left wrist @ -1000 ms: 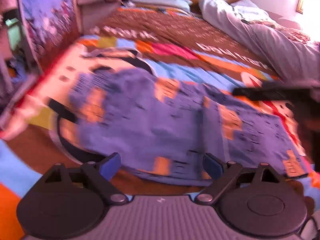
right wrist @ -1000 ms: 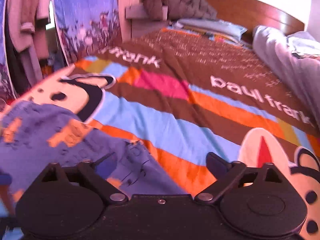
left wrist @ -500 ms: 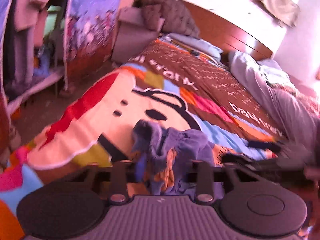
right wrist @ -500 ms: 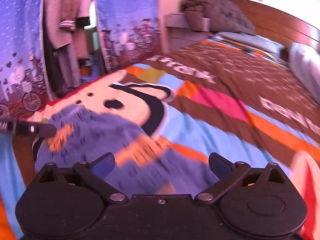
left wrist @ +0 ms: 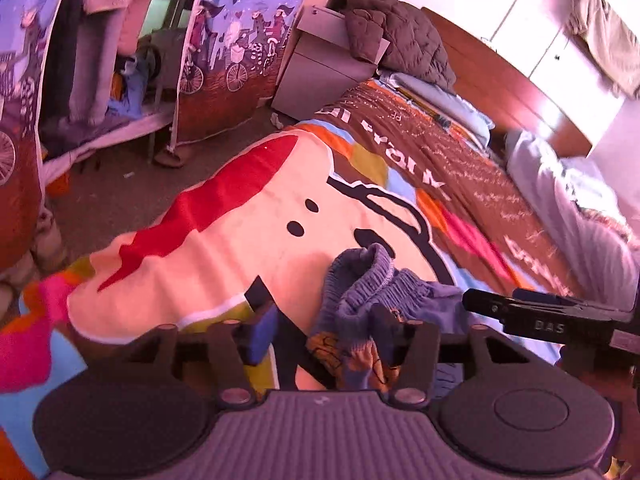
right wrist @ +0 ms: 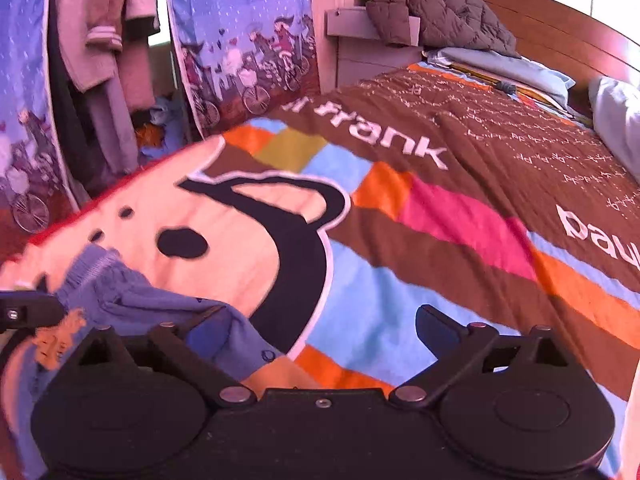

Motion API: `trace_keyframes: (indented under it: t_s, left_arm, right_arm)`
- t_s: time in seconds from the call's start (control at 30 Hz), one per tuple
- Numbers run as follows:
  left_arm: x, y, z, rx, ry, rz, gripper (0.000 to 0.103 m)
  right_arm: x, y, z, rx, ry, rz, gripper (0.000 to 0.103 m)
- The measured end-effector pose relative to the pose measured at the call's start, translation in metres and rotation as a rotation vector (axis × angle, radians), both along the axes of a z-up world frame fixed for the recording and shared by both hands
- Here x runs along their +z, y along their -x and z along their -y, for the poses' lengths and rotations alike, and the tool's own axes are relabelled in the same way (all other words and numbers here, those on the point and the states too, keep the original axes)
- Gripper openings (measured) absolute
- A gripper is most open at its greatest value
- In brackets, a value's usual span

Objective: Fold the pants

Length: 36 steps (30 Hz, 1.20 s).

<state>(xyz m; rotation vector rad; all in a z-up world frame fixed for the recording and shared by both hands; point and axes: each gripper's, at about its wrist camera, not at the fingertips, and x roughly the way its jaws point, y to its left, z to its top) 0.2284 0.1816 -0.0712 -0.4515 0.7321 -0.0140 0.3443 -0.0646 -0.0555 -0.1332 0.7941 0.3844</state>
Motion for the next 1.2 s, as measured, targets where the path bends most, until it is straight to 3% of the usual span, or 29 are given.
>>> trace_keyframes:
  t_s: [0.1,0.27,0.37,0.5,0.63,0.8,0.9,1.0,1.07,1.1,1.13,1.2]
  left_arm:
    - [-0.002,0.0,0.001,-0.028,0.006,-0.015,0.061]
    - [0.0,0.007,-0.001,-0.059,0.032,-0.031,0.061]
    - [-0.003,0.007,-0.003,-0.063,0.067,-0.056,0.058]
    - [-0.009,0.0,-0.004,-0.08,0.104,-0.077,0.058]
    - [-0.013,0.002,-0.007,-0.112,0.181,-0.093,0.058]
    - [-0.026,-0.002,-0.023,-0.058,0.333,-0.104,0.061]
    - [-0.03,-0.001,-0.03,-0.044,0.422,-0.083,0.071]
    - [-0.031,-0.002,-0.028,-0.057,0.419,-0.067,0.074]
    - [-0.032,-0.002,-0.025,-0.041,0.376,-0.078,0.058]
    - [-0.033,-0.003,-0.024,-0.019,0.351,-0.09,0.038]
    - [-0.036,-0.005,-0.025,0.006,0.339,-0.11,0.032]
    - [-0.039,-0.005,-0.031,0.035,0.389,-0.118,0.028]
  right_arm:
    - [0.006,0.003,-0.001,0.052,-0.048,-0.05,0.099]
    - [-0.015,-0.01,-0.031,0.09,0.018,-0.062,0.099]
    - [-0.026,-0.026,-0.039,0.052,0.047,-0.033,0.101]
    - [-0.022,-0.037,-0.034,0.028,-0.015,-0.081,0.098]
    - [0.0,-0.016,-0.025,0.028,0.002,-0.032,0.098]
    - [0.021,0.042,0.014,-0.093,-0.083,-0.063,0.098]
    - [0.018,0.079,0.022,-0.164,-0.011,-0.057,0.098]
    - [0.006,0.101,0.014,-0.183,0.088,-0.037,0.098]
    - [-0.011,0.103,0.001,-0.163,0.156,-0.047,0.098]
    - [-0.019,0.103,-0.004,-0.158,0.17,-0.048,0.098]
    - [-0.024,0.103,-0.008,-0.176,0.174,-0.029,0.102]
    - [-0.026,0.102,-0.008,-0.212,0.153,-0.023,0.102]
